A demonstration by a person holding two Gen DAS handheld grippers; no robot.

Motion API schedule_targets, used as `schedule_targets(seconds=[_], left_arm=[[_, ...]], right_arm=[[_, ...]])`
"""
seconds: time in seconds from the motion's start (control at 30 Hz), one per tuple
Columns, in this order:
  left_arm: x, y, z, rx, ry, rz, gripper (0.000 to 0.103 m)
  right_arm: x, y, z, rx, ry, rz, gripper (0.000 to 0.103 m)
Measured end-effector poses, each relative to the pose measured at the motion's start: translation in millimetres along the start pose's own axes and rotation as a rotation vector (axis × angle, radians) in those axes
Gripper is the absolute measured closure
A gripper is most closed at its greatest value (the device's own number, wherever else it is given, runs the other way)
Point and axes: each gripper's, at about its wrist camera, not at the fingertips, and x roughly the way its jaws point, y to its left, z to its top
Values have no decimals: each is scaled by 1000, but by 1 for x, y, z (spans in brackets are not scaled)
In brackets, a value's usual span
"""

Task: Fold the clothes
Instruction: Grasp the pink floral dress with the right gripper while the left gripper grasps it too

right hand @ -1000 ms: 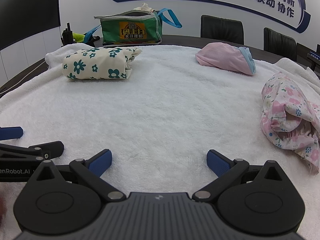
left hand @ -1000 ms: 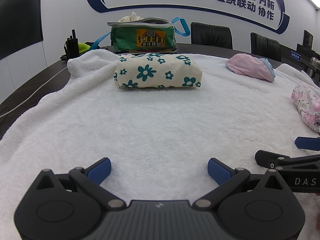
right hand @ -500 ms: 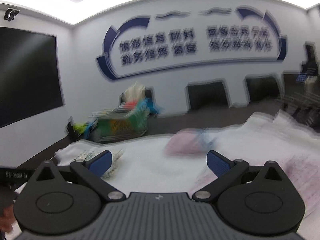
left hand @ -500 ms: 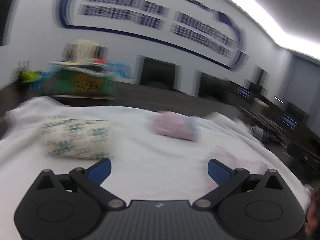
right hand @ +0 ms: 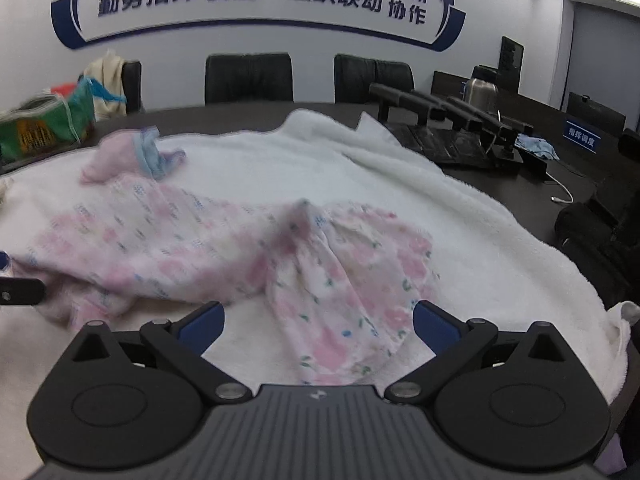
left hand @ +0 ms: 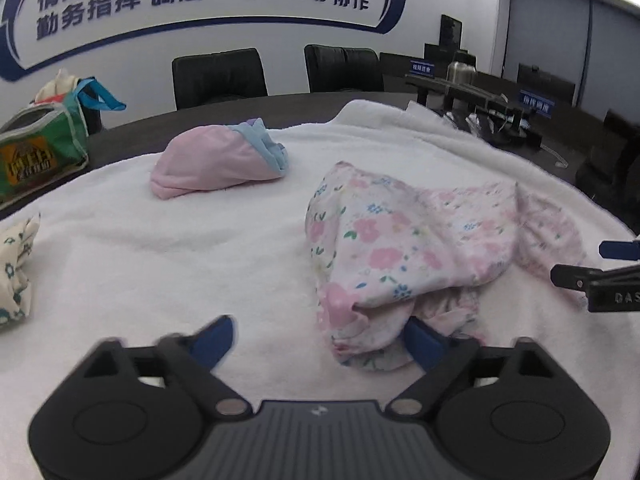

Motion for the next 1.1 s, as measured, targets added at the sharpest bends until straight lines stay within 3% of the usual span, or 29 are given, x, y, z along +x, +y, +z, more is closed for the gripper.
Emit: schedule_targets(seconds=[0.03, 0.07, 0.13, 0.23, 0.33, 0.4, 0.6, 0.7, 0.83, 0.93, 1.03, 1.1], left_arm=[[7, -3, -1, 8, 12, 5, 74], [13, -2, 2, -9, 37, 1, 99], [13, 6, 5, -74, 21, -4, 99], [-10, 21, 7, -128, -79, 15, 100], [-53, 47, 7, -194, -170, 30, 101], [-91, 65, 3, -241, -250, 39, 101], [-236, 105, -44, -255, -514, 117, 101], [-308, 118, -76, -251, -607, 177, 101], [-392, 128, -109, -266, -719, 238, 101], [-436, 136, -120, -275, -750, 252, 101], [-460, 153, -118, -274, -741, 260, 100], [-451, 169, -105, -265, -687, 300, 100]], right_arm=[[7, -2, -2, -2, 9, -7, 4], [15, -3, -4, 4, 21, -9, 22], [31, -4, -8, 21, 49, -9, 60], [34, -5, -4, 46, 23, 1, 101], [-3, -1, 9, 30, -108, 29, 101], [-42, 1, 19, 45, -216, 94, 102], [-153, 32, 34, -14, -491, 261, 102], [-208, 48, 29, -55, -584, 413, 102], [-264, 66, 19, -94, -668, 588, 102], [-287, 74, 19, -106, -689, 702, 102], [-298, 81, 27, -100, -673, 800, 102], [-279, 93, 39, -86, -593, 790, 102]])
